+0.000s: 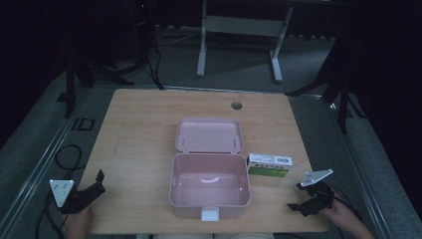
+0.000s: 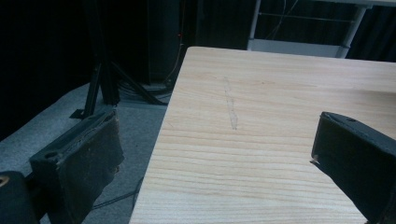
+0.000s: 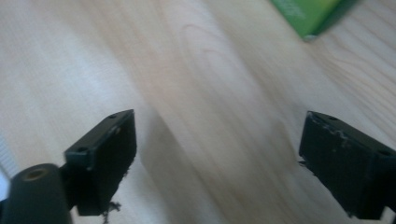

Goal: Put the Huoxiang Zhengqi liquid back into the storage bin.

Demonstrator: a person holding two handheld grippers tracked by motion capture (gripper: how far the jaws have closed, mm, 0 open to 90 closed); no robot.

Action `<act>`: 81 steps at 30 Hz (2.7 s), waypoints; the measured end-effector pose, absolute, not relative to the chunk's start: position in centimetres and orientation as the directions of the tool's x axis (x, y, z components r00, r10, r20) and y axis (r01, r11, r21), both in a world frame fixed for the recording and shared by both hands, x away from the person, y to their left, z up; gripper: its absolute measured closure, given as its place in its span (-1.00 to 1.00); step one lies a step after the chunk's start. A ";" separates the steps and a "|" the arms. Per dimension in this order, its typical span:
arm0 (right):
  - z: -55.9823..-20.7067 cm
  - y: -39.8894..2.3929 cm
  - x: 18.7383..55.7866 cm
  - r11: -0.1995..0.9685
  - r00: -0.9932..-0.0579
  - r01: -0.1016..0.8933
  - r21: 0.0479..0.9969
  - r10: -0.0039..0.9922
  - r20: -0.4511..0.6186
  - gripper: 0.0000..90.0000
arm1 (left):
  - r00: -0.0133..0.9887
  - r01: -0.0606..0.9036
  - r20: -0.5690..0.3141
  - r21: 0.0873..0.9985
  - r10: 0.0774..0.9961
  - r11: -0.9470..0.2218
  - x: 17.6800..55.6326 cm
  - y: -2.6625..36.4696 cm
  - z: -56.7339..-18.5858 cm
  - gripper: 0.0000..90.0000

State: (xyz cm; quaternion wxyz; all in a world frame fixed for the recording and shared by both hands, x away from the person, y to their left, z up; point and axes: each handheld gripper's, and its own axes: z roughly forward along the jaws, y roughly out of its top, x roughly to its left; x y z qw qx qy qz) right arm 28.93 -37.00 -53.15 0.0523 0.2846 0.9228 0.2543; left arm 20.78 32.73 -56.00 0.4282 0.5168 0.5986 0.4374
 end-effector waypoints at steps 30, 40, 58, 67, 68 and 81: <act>-50.0 -26.2 29.2 0.982 -0.988 0.156 0.111 0.153 0.034 -0.73 | -0.091 0.244 -0.067 0.966 0.994 0.087 20.8 32.8 -56.0 -0.95; -49.0 -23.2 29.9 0.993 -0.993 0.107 0.042 0.104 0.054 -0.71 | -0.088 0.244 -0.070 0.966 0.994 0.090 20.8 32.8 -56.0 -0.95; -43.2 -22.0 32.1 0.996 -0.998 0.061 0.069 0.063 -0.022 -0.65 | -0.077 0.255 -0.068 0.963 0.995 0.085 20.9 32.8 -56.0 -0.95; -40.8 -22.7 34.6 0.993 -0.993 0.072 0.093 0.081 -0.088 -0.53 | -0.075 0.258 -0.065 0.963 0.995 0.082 20.9 32.8 -56.0 -0.95; -40.7 -22.8 34.9 0.993 -0.993 0.074 0.090 0.082 -0.090 -0.53 | -0.075 0.258 -0.064 0.963 0.995 0.081 20.9 32.8 -56.0 -0.95; -41.3 -22.4 39.4 0.994 -0.991 0.109 0.012 0.110 -0.078 -0.27 | -0.070 0.260 -0.064 0.962 0.995 0.080 20.9 32.8 -56.0 -0.95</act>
